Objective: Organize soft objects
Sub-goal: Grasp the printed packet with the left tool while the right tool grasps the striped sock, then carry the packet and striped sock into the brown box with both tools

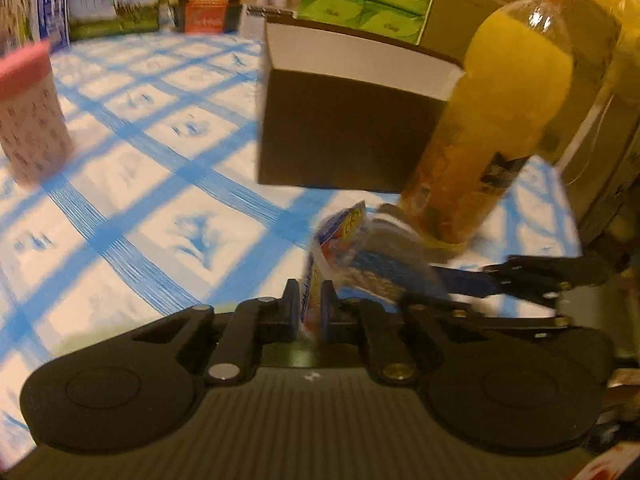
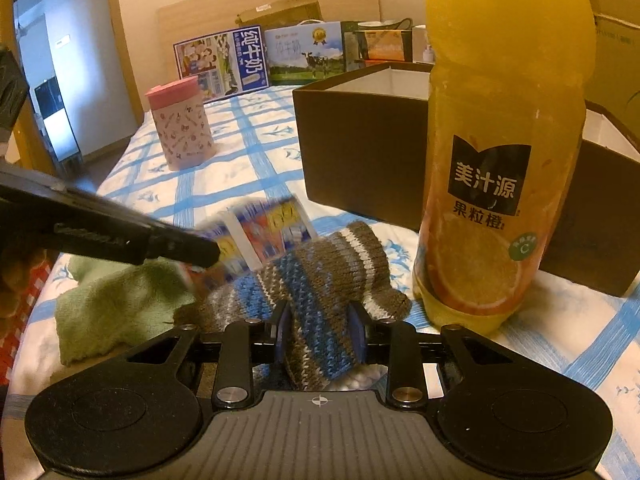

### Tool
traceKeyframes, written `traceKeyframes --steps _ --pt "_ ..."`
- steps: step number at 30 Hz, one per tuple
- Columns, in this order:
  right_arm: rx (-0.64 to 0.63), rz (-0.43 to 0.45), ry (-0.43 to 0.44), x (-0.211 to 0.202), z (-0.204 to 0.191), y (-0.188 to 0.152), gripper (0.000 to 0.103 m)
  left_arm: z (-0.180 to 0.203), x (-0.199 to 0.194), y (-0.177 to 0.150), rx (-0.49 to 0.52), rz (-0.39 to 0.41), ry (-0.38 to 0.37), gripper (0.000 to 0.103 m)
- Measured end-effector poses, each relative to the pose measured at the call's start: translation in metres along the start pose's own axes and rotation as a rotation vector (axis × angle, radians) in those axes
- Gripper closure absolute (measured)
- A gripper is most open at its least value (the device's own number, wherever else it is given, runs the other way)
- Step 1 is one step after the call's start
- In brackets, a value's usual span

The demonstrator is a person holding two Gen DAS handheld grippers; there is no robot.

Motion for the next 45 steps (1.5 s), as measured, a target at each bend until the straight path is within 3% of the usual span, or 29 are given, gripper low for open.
traceKeyframes --steps 2,5,10,13,16,26,35,41,45 --pt "0.002 0.003 0.005 -0.001 0.001 0.000 0.072 0.002 0.002 -0.005 -0.026 -0.012 -0.014 0.094" --pt "0.000 0.007 0.008 -0.001 0.001 -0.001 0.072 0.000 0.009 -0.009 -0.007 -0.021 0.048 0.096" --pt "-0.001 0.010 0.010 -0.002 0.002 -0.003 0.072 0.003 0.004 -0.006 0.002 0.011 0.051 0.103" --pt "-0.029 0.017 -0.001 -0.005 -0.001 -0.002 0.087 0.004 -0.006 -0.002 0.010 0.036 0.064 0.103" --pt "-0.063 0.038 -0.013 -0.012 -0.008 -0.001 0.091 0.004 -0.017 -0.001 0.010 0.054 0.083 0.103" --pt "-0.041 0.141 0.017 -0.085 -0.011 0.008 0.091 0.012 -0.071 -0.008 -0.002 0.099 0.141 0.103" --pt "0.083 0.153 -0.059 -0.160 0.039 -0.007 0.091 0.027 -0.099 -0.005 0.001 0.126 0.154 0.103" --pt "0.137 0.213 -0.147 -0.204 0.091 0.004 0.091 0.042 -0.102 0.024 0.041 0.159 0.142 0.103" --pt "0.153 0.274 -0.189 -0.219 0.128 0.029 0.091 0.052 -0.096 0.060 0.085 0.186 0.129 0.103"
Point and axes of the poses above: each gripper's, at about its wrist camera, not at the fingertips, and x roughly the way its jaws point, z to its right, y to its top, the point moved 9 cm from there along x, roughly the way its jaws point, and after that the axes turned 4 degrees about -z, right-handed, at the moved point
